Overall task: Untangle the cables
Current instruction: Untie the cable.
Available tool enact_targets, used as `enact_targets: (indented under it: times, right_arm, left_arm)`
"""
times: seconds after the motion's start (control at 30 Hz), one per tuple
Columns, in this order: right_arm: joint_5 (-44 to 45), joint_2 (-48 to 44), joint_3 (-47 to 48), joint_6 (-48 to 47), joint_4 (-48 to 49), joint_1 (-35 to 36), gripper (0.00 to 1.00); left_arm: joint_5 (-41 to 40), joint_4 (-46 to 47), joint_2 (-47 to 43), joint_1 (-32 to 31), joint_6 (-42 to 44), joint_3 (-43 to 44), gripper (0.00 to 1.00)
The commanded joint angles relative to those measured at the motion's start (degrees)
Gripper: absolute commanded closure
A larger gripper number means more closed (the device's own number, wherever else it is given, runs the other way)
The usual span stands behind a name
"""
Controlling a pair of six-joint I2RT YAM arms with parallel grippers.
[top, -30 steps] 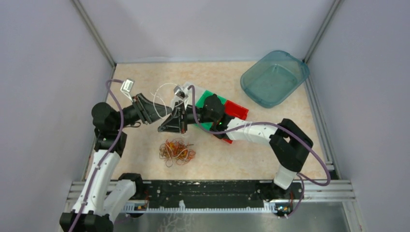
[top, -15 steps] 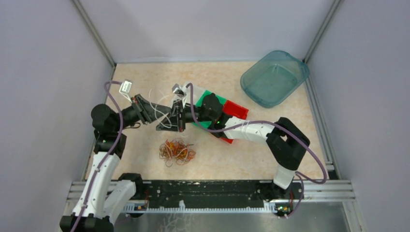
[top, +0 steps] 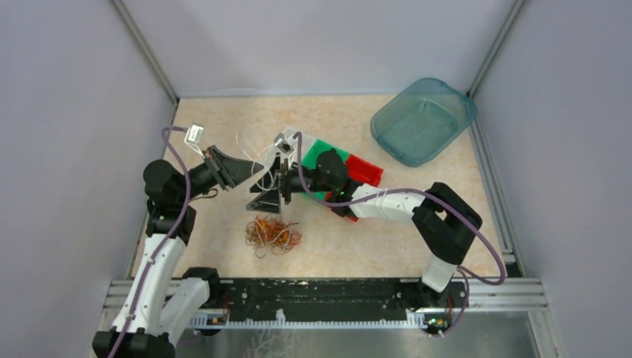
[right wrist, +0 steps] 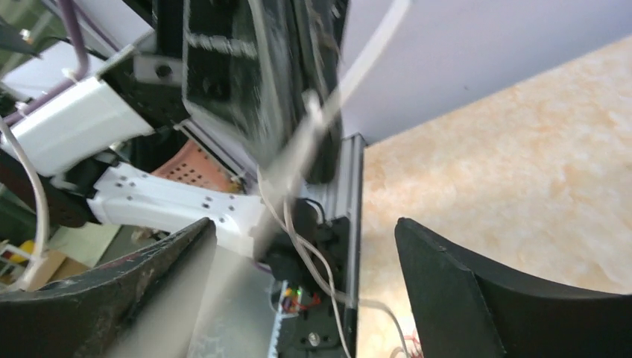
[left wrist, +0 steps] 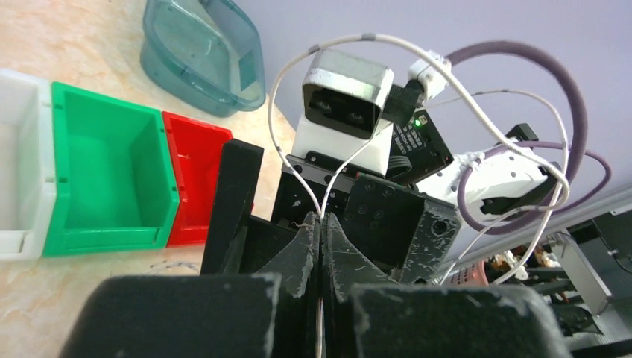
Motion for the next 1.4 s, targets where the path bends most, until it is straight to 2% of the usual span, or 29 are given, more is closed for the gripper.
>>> enact_targets:
  times: [0.0,0.2,0.47,0.73,0.97,1.17,1.37]
  right_arm:
    - [3.93,-6.36,-5.1,0.17,5.73,-1.87,0.02]
    - [9.15,-12.15,-10.43,-3.48,2.46,-4.14,0.01]
    - [19.03,-20.24,-16.66,-12.52,-10.56,-5.38,0.01]
    - [25.4,-24.39,-23.26,-14.48,-11.95,-5.16,0.01]
    - [38.53,-14.16,-17.94,-17.01,-13.11,1.75,0.05]
    - [40.58,-3.07,-13.69,-15.65,-6.27,3.61,0.09]
    - [46.22,3.82,-8.25,-17.9,-8.19,6.43,0.12]
  left_arm:
    - [-2.87,-1.88,-1.01,0.82,1.57,1.18,1.0]
    - [-3.42,-2.74,-1.37,4.15,1.95,3.2,1.0]
    - [0.02,0.37,0.24,7.09,-0.4,7.99,1.0]
    - [1.46,3.87,2.71,7.09,-1.2,11.87,1.0]
    - [3.27,5.29,3.55,7.11,-2.9,13.46,1.0]
    - [3.43,3.91,2.24,7.07,-1.37,13.7,1.0]
    - [2.95,5.07,3.75,7.13,-2.34,17.85,1.0]
